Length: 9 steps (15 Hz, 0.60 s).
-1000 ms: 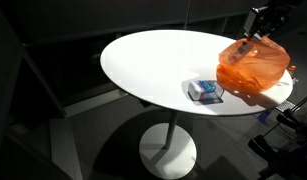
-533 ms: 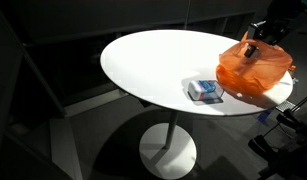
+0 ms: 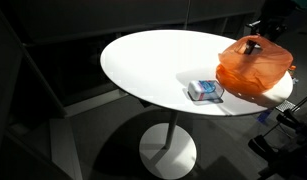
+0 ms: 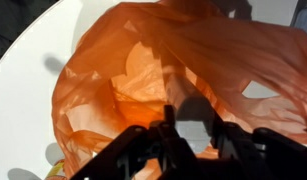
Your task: Pick up the white bottle on the left and put it in the orange plastic bag
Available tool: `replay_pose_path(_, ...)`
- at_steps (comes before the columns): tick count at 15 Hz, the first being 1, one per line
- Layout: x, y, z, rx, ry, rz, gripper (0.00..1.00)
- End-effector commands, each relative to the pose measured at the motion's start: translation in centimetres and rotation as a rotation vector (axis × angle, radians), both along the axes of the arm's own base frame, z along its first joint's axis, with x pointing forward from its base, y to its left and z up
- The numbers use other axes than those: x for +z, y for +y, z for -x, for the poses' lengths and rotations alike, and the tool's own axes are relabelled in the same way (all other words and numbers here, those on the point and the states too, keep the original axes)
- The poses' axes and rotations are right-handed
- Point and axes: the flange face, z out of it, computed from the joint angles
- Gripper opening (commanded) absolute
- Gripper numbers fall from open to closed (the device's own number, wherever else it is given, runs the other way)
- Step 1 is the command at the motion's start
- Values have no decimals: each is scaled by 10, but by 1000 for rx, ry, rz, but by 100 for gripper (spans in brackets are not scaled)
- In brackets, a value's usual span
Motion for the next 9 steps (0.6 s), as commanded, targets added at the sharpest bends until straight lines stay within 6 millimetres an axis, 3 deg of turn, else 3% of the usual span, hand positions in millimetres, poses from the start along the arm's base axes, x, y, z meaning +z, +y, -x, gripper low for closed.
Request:
replay_pose_path(1,2,-3,-15,15,35,16,9)
replay_pose_path(8,-9,-2,-26,49,71,51,10)
replay_pose_path(9,-7,0,-27,58,71,56,41)
